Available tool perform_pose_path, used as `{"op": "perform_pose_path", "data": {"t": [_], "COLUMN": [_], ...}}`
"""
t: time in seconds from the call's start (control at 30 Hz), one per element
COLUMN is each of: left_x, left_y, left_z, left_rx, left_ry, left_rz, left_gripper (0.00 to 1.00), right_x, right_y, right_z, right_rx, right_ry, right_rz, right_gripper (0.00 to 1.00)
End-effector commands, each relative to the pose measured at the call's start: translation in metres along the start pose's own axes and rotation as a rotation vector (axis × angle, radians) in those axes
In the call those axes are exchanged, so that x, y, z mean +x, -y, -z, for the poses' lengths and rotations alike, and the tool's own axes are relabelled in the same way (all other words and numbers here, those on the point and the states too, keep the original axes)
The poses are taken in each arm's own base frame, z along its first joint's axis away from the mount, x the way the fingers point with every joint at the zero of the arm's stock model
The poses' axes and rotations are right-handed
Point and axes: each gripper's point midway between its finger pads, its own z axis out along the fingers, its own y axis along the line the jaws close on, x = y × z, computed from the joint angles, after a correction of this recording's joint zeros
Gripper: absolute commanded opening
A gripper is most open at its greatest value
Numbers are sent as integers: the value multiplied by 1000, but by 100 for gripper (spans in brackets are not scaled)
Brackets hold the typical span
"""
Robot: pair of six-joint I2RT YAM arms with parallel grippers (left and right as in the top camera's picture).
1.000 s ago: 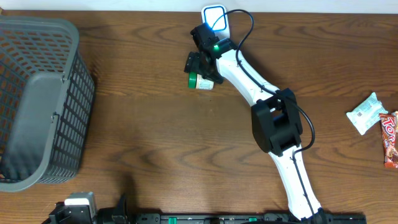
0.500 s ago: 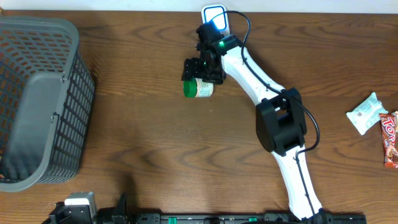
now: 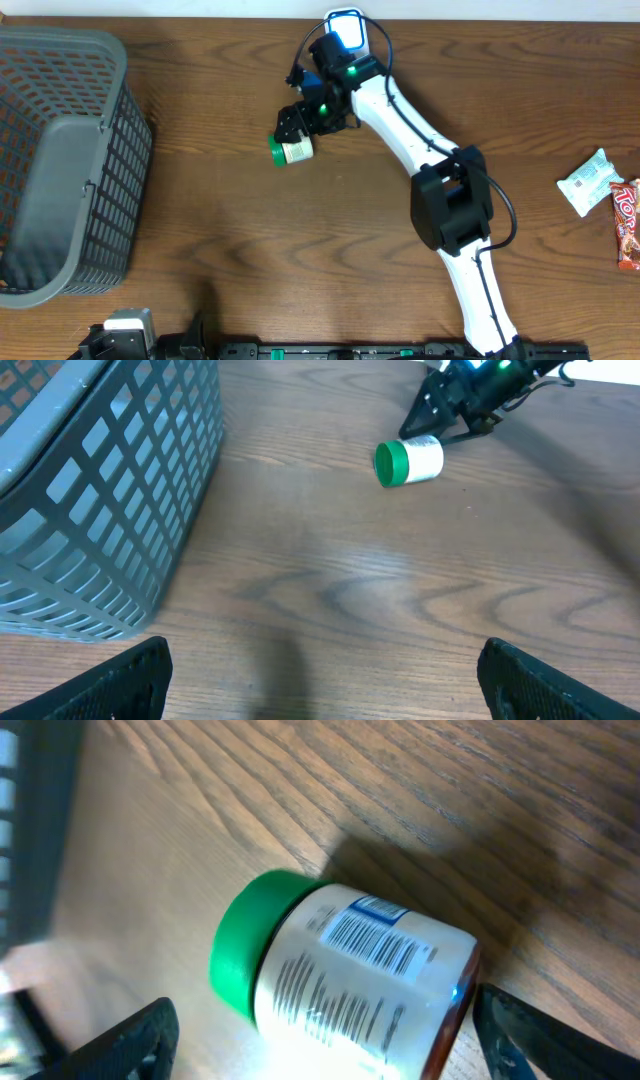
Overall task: Scan the item barcode
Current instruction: 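Hold the bottle's barcode side against the scanner window, then lower the bottle upright onto the table centre with the right gripper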
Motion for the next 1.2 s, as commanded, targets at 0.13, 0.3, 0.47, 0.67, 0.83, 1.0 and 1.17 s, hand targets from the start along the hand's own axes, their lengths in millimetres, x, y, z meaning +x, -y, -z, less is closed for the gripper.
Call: {"op": "perform_pose_path", "data": {"t": [0.13, 0.3, 0.47, 0.67, 0.83, 1.0, 1.17], "left_x": [-1, -1, -1, -1, -1, -1, -1], "left_y": [2, 2, 2, 2, 2, 2, 2], "left_z": [1, 1, 1, 1, 1, 1, 1], "left_rx": [6, 6, 6, 6, 6, 6, 6], "left_ry": [8, 8, 8, 8, 8, 8, 8], "left_rz": [-15, -15, -15, -15, -15, -15, -15], "left_gripper": [98, 98, 98, 98, 98, 98, 98], "right_x": [-10, -3, 7, 15, -13, -10, 16], "right_y": [-8, -8, -7, -34, -78, -63, -56], "right_z": [-2, -5, -5, 30, 112, 141, 94], "right_rx": [277, 392, 507, 471, 428, 457, 398], "right_ry": [43, 50, 21, 15, 282, 464, 365], "right_rz": [274, 132, 167, 171, -16, -559, -964], "right_gripper": [99, 99, 96, 99, 99, 99, 99]}}
